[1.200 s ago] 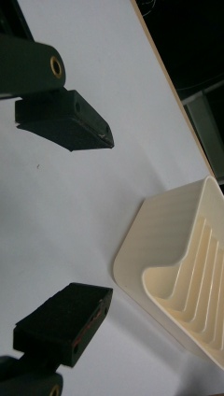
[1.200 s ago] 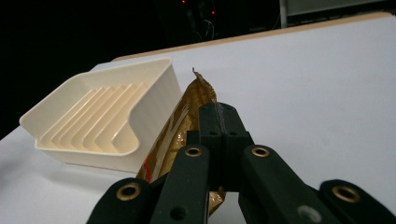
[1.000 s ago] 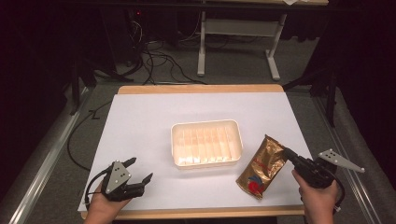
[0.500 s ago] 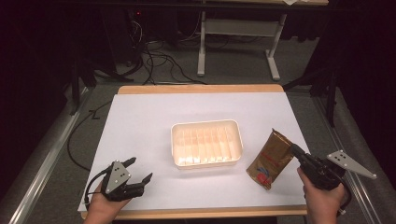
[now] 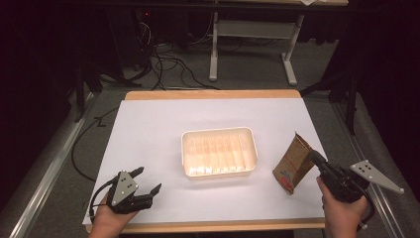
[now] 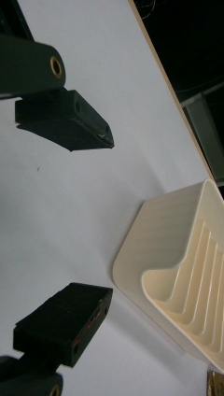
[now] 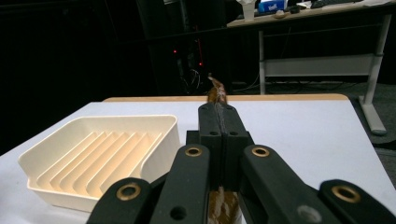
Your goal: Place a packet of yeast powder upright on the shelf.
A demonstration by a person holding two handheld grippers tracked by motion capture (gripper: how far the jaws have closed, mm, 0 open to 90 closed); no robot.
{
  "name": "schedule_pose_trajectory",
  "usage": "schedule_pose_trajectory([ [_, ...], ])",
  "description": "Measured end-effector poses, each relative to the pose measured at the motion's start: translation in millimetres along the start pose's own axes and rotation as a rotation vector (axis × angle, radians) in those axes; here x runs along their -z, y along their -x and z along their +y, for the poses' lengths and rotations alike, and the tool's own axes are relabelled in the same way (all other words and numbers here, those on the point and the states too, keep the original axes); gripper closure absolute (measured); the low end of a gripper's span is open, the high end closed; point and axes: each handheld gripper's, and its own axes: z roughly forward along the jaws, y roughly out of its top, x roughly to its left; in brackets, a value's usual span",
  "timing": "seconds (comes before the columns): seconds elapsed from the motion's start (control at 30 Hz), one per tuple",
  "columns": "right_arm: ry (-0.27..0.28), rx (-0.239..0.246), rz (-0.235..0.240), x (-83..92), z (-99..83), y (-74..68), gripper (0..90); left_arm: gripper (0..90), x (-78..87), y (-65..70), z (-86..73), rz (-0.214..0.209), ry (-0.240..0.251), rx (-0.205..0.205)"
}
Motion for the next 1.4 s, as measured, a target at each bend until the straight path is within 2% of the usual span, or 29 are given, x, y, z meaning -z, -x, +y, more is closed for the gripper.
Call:
schedule_pose_trajectory([
  [0.17, 0.016, -0.018, 0.004, 0.8, 1.5, -0.7, 90.0, 23.7, 0.0, 0.0, 0.0, 0.0, -0.001, 0.0],
  [0.2, 0.021, -0.03, 0.013, 0.8, 1.6, -0.5, 90.0, 23.7, -0.1, 0.1, 0.0, 0.0, -0.001, -0.001],
  [0.3, 0.045, -0.11, 0.065, 0.3, 2.3, -0.1, 90.0, 23.7, -0.3, 0.3, 0.0, -0.001, -0.001, 0.0],
  [0.37, 0.052, -0.121, 0.077, -0.3, 2.9, -2.1, 90.0, 23.7, -0.4, 0.5, -0.1, -0.007, -0.003, 0.004],
  [0.53, 0.056, -0.105, 0.096, -2.3, 4.9, -10.6, 90.0, 23.7, 0.1, 0.0, 0.0, 0.002, 0.0, -0.001],
  [0.77, 0.043, -0.046, 0.097, -5.8, 7.4, -19.7, 90.0, 23.7, -0.2, 0.3, -0.3, -0.005, -0.003, 0.003],
  [1.07, 0.053, -0.025, 0.116, -8.7, 13.8, -25.3, 90.0, 23.7, 0.6, 0.6, -0.7, -0.009, -0.012, 0.009],
  [1.13, 0.055, -0.019, 0.123, -10.2, 16.9, -27.1, 90.0, 23.7, 1.0, -0.4, -0.6, 0.007, 0.001, 0.003],
  [1.4, 0.061, 0.038, 0.159, -19.1, 40.3, -44.1, 90.0, 23.7, 2.8, -2.1, -1.5, 0.012, 0.004, 0.01],
])
